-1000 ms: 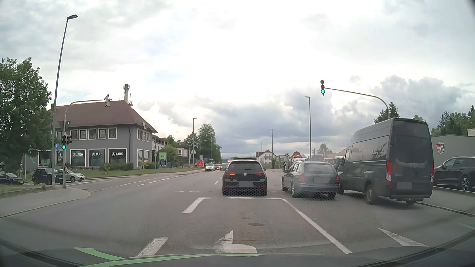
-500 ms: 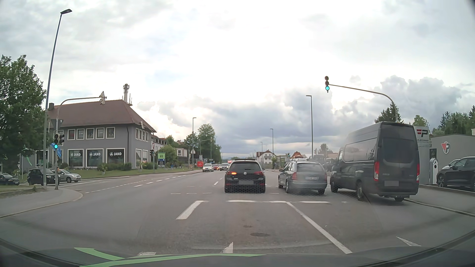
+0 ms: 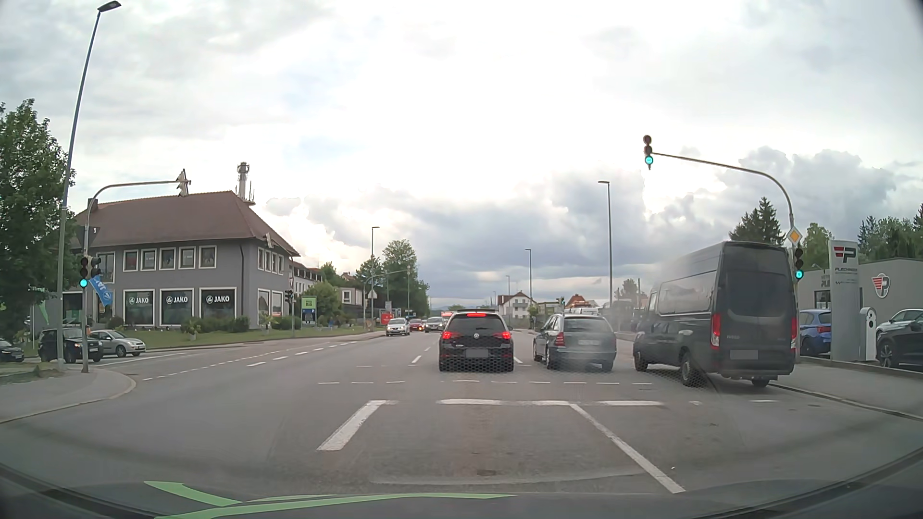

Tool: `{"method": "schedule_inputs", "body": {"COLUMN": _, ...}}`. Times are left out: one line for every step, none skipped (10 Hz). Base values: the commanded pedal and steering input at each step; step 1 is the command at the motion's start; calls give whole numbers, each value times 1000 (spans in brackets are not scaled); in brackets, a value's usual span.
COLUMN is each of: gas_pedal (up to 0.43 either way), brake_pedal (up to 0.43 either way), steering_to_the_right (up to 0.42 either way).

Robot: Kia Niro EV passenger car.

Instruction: Follow the waypoints while adhering to traffic rules and regulations

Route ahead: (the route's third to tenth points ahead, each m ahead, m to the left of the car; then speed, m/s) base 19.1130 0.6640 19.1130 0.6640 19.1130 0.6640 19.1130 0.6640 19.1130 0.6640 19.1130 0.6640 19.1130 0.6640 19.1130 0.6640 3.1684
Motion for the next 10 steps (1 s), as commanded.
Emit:
{"method": "schedule_inputs", "body": {"gas_pedal": 240, "brake_pedal": 0, "steering_to_the_right": 5}}
{"method": "schedule_inputs", "body": {"gas_pedal": 220, "brake_pedal": 0, "steering_to_the_right": 7}}
{"method": "schedule_inputs", "body": {"gas_pedal": 209, "brake_pedal": 0, "steering_to_the_right": 7}}
{"method": "schedule_inputs", "body": {"gas_pedal": 197, "brake_pedal": 0, "steering_to_the_right": 7}}
{"method": "schedule_inputs", "body": {"gas_pedal": 189, "brake_pedal": 0, "steering_to_the_right": 7}}
{"method": "schedule_inputs", "body": {"gas_pedal": 169, "brake_pedal": 0, "steering_to_the_right": 8}}
{"method": "schedule_inputs", "body": {"gas_pedal": 169, "brake_pedal": 0, "steering_to_the_right": 7}}
{"method": "schedule_inputs", "body": {"gas_pedal": 157, "brake_pedal": 0, "steering_to_the_right": 7}}
{"method": "schedule_inputs", "body": {"gas_pedal": 138, "brake_pedal": 0, "steering_to_the_right": 7}}
{"method": "schedule_inputs", "body": {"gas_pedal": 59, "brake_pedal": 0, "steering_to_the_right": 7}}
